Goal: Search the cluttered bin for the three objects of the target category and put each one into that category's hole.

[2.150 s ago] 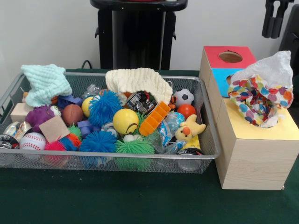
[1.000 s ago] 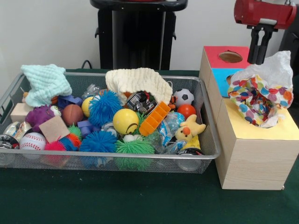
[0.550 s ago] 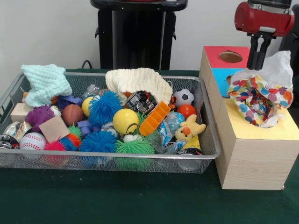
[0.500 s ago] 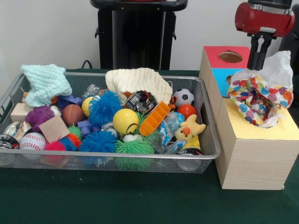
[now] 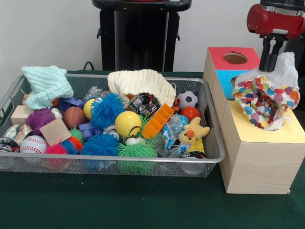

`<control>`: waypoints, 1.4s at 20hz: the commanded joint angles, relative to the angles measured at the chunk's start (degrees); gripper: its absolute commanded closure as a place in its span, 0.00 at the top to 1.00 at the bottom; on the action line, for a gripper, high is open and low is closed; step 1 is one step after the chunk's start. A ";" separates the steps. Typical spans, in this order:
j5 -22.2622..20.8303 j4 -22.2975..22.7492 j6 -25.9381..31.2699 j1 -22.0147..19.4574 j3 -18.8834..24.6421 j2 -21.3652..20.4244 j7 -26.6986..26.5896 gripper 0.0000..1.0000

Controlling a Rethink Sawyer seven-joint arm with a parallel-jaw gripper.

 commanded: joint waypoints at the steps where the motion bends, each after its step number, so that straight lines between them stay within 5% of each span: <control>1: 2.05 0.47 0.76 0.36 0.72 2.56 14.51 0.00; 28: 0.77 -0.21 -5.66 -1.93 0.79 5.11 12.59 0.00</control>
